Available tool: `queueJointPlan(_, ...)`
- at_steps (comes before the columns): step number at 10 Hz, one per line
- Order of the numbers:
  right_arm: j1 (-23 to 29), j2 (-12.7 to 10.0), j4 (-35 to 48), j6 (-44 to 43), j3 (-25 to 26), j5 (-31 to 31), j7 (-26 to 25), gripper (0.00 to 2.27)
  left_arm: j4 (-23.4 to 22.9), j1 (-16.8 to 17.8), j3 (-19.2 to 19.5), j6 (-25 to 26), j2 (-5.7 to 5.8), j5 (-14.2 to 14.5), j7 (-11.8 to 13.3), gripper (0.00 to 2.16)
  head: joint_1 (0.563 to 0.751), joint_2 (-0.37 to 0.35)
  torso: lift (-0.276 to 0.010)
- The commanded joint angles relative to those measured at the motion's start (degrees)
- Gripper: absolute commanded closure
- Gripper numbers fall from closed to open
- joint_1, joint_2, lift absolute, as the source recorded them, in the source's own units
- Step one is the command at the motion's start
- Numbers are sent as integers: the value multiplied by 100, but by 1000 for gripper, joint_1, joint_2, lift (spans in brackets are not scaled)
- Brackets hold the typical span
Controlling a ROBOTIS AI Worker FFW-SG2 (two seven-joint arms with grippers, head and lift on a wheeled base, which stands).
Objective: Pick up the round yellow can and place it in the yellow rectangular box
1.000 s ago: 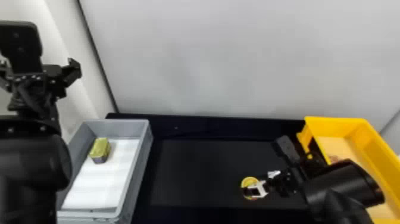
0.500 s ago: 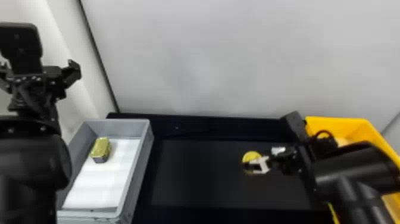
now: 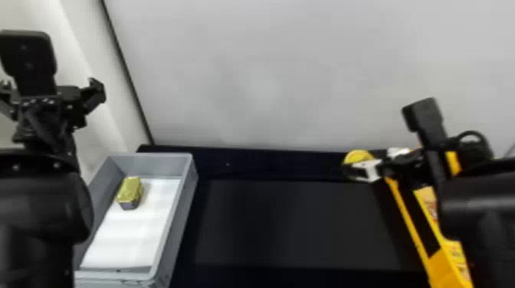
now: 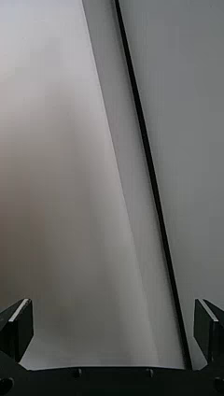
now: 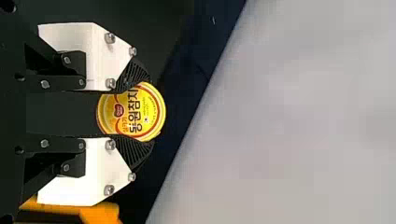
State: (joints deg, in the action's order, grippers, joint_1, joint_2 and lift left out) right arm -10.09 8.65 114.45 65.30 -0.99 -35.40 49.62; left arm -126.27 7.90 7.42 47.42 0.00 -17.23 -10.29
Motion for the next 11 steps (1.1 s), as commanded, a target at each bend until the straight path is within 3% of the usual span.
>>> queueJointPlan(1, -11, 85, 376, 83, 433, -496, 15, 845, 6, 1, 5, -3, -15, 0, 0, -1, 694, 14, -61)
queueJointPlan(7, 305, 331, 614, 83, 1752, -936, -90, 845, 6, -8, 23, -20, -15, 0, 0, -1, 694, 14, -61)
queueJointPlan(11, 701, 331, 332, -93, 2323, -927, -143, 845, 6, -8, 14, -29, -15, 0, 0, -1, 694, 14, -61)
